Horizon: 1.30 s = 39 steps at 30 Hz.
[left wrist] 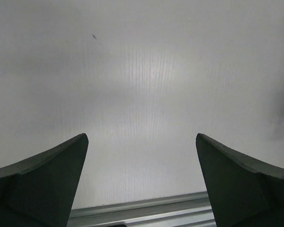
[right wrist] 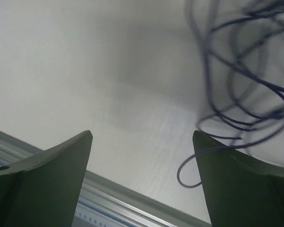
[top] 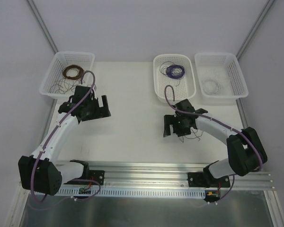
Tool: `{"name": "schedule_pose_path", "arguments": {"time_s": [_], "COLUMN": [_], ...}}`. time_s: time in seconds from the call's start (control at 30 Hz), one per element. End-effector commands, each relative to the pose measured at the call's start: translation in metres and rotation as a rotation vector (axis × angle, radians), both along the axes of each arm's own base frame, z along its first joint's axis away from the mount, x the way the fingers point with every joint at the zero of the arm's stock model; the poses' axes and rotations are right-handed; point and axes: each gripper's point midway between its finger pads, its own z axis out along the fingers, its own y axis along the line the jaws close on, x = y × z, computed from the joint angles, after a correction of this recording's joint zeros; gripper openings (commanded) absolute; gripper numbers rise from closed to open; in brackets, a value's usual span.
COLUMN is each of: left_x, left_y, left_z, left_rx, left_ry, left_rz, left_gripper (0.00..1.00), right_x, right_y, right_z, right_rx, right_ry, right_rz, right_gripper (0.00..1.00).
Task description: Untangle the cables
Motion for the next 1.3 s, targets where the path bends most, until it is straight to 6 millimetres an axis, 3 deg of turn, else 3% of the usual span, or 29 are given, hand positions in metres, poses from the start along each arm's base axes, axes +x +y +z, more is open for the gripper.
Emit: {"name": "schedule_pose_path", "arguments": {"time_s": [0.0,0.03,0.2,0.3,0.4,0.63,0.7,0.8,0.93,0.97,1.03,1.07,1.1,1.13,1.27], "left_x": [-0.016,-0.022,-0.039,-0.049,-0.054,-0.070,-0.076,-0.079,-0.078,-0.075,-0.075,-0.074,-0.077,-0.073,-0.075], "left_y": [-0.016,-0.017,-0.024,-0.029,-0.037,-0.074,-0.093,-0.117,-0.150,-0.155,-0.174,-0.182,-0.192,-0.203,-0.236], "left_z": [0.000,-0.010,-0.013,-0.017,-0.015,-0.019,-0.020,-0.023,-0.027,-0.036,-0.031,-0.040,-0.040,-0.033,-0.051], "left_rx": [-0.079,-0.085,-0.145,-0.190,-0.239,-0.341,-0.353,-0.335,-0.288,-0.260,-0.246,-0.223,-0.219,-0.223,-0.166], "left_ry": [-0.060,-0.049,-0.094,-0.092,-0.094,-0.033,-0.013,-0.010,-0.002,0.015,0.003,0.023,0.025,0.011,0.051], "left_rz": [-0.066,-0.073,-0.091,-0.097,-0.104,-0.156,-0.201,-0.261,-0.342,-0.349,-0.398,-0.416,-0.447,-0.469,-0.552], "left_gripper": [0.99,0.99,0.99,0.99,0.99,0.98,0.97,0.95,0.93,0.91,0.89,0.86,0.85,0.84,0.78], "right_x": [-0.008,-0.013,-0.047,-0.055,-0.054,-0.033,-0.029,-0.015,-0.002,0.001,0.002,0.008,0.003,0.005,0.008], "right_y": [0.069,0.081,0.150,0.165,0.164,0.114,0.104,0.073,0.043,0.028,0.023,0.013,0.007,0.008,-0.001], "right_z": [0.016,0.018,0.035,0.048,0.054,0.067,0.079,0.083,0.079,0.069,0.069,0.066,0.056,0.057,0.046], "right_rx": [0.100,0.107,0.213,0.236,0.222,0.019,0.006,-0.090,-0.080,-0.089,-0.028,-0.013,0.002,0.043,0.081], "right_ry": [-0.040,-0.037,-0.011,-0.038,-0.062,-0.217,-0.265,-0.326,-0.313,-0.289,-0.277,-0.267,-0.234,-0.234,-0.201], "right_rz": [0.173,0.211,0.401,0.442,0.443,0.351,0.326,0.236,0.109,0.061,0.020,-0.029,-0.043,-0.056,-0.109], "right_gripper": [0.91,0.91,0.89,0.87,0.86,0.87,0.87,0.87,0.87,0.87,0.86,0.86,0.86,0.86,0.85]}}
